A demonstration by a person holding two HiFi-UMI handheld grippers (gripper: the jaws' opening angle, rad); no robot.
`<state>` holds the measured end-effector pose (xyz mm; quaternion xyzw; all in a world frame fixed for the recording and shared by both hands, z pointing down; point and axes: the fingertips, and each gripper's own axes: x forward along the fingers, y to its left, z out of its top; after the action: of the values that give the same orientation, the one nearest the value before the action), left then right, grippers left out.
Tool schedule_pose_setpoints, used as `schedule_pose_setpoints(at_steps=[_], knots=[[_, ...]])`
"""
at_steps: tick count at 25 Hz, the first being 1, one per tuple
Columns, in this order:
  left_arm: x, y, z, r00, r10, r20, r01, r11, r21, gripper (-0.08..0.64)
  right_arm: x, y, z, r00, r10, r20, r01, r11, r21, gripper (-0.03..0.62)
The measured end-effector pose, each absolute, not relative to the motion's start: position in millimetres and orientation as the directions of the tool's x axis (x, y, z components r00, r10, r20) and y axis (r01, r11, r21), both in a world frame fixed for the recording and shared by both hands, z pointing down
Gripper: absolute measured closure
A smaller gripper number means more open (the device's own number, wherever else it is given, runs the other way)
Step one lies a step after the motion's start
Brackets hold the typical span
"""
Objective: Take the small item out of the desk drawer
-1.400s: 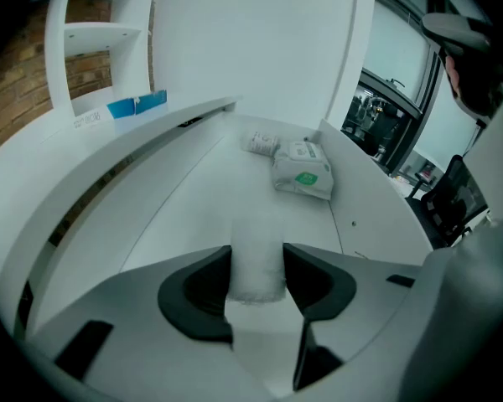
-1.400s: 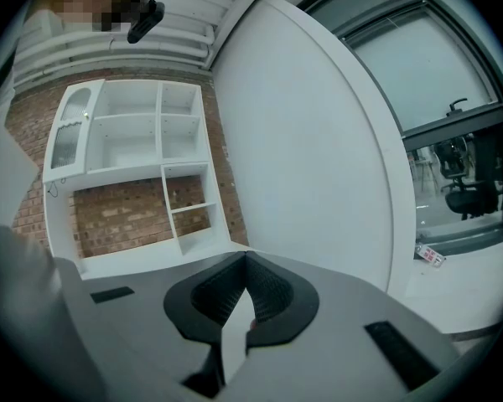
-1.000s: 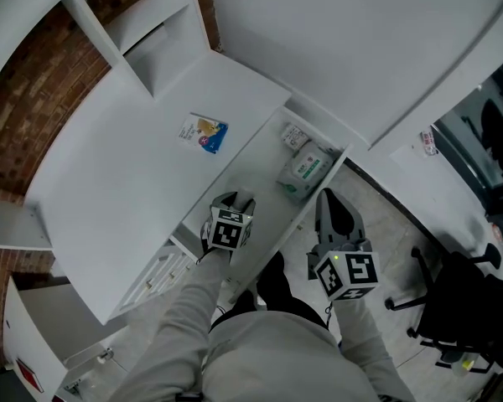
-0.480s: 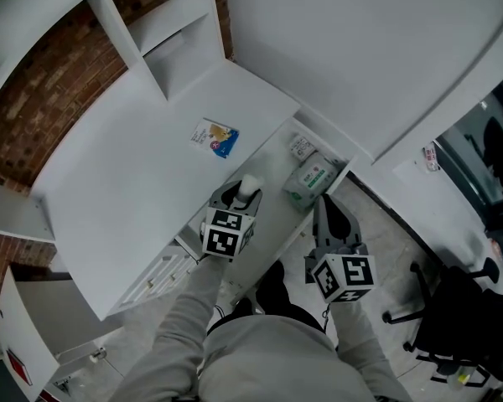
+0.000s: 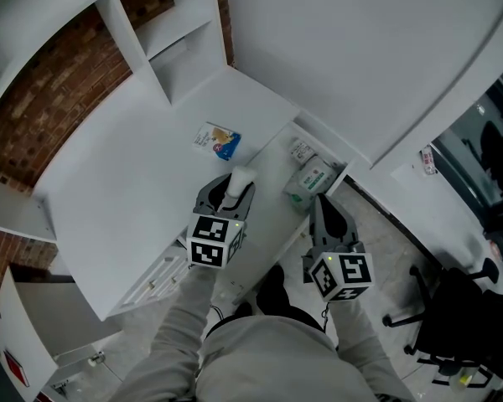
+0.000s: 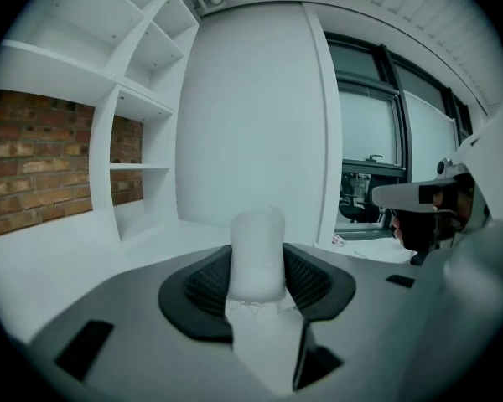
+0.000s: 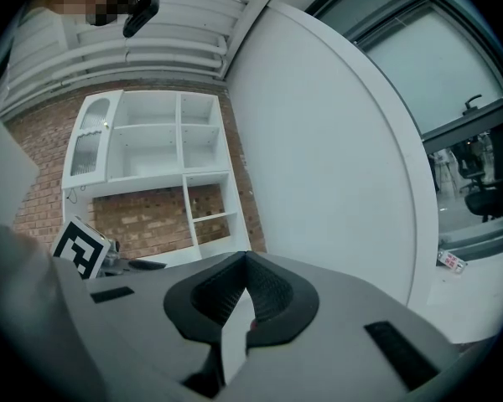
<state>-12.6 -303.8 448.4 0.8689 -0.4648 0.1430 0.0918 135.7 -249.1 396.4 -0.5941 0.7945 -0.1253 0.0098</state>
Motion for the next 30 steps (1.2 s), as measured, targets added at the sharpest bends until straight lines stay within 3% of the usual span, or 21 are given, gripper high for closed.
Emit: schedule_pose_setpoints(at_steps=[20, 30], knots=[[-47, -279, 388, 0.498, -0.85, 0.172, -0.867, -0.494, 0.065, 0.365, 120, -237, 379, -0.319, -0.942, 0.103, -0.939, 0.298, -0.174, 0.565], [-69, -272, 388, 0.459, -0.873, 0.163, -0.888, -0.452, 0.08, 0.365, 113, -239, 376, -0.339, -0.935, 0.103, -0.933, 0.321, -0.161, 0.565]])
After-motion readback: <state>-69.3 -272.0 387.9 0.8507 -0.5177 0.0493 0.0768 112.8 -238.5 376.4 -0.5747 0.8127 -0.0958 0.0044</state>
